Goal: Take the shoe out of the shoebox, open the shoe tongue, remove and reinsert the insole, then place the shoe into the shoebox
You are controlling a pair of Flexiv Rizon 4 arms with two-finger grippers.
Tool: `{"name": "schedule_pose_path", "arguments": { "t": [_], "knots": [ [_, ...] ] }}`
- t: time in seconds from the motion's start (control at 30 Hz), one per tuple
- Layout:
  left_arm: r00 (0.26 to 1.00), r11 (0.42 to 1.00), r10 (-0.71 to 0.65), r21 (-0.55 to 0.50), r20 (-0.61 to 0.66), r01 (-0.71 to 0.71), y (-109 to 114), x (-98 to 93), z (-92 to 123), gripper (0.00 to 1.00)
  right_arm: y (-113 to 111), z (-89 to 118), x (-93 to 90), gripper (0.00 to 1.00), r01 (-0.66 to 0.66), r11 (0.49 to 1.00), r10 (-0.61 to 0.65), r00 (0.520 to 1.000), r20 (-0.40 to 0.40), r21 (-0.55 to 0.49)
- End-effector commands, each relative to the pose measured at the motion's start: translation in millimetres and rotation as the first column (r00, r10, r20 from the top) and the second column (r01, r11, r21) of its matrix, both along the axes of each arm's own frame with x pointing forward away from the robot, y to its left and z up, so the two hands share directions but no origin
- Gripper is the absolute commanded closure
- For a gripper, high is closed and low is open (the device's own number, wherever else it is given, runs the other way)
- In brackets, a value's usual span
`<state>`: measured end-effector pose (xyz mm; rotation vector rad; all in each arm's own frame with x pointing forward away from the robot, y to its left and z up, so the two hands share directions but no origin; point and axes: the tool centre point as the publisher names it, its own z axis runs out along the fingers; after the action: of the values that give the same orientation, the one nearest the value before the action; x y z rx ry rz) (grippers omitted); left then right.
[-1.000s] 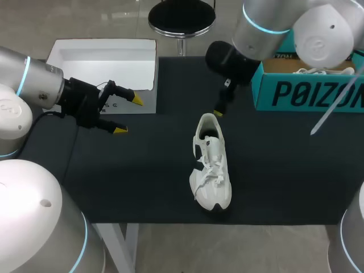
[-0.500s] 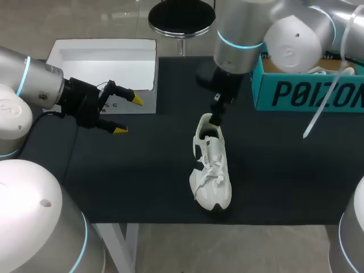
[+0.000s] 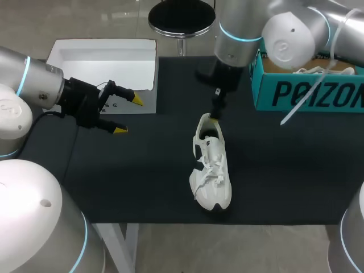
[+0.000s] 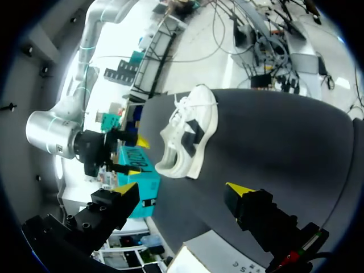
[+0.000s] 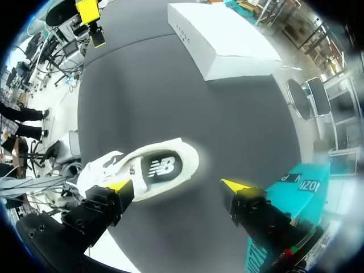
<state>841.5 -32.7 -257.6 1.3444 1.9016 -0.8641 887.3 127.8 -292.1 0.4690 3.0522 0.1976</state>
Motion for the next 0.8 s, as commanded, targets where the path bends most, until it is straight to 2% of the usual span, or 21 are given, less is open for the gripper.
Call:
{"name": "schedule_pose_path", "arguments": {
  "t": [0.03, 0.4, 0.8],
  "knots": [
    [1.000, 1.000, 0.002, 0.004, 0.001, -0.002, -1, -0.1, 0, 0.00, 7, -6, 13.8, 0.00, -0.017, 1.000, 0.016, 1.000, -0.025, -0.018],
    [1.000, 1.000, 0.002, 0.004, 0.001, -0.002, -1, -0.1, 0, 0.00, 16, -20, 28.0, 0.00, -0.078, 0.996, 0.077, 0.996, -0.046, -0.030],
    [1.000, 1.000, 0.002, 0.004, 0.001, -0.002, -1, -0.1, 0, 0.00, 17, -44, 22.5, 0.00, -0.087, 0.996, 0.086, 0.994, -0.074, -0.014]
  ]
}}
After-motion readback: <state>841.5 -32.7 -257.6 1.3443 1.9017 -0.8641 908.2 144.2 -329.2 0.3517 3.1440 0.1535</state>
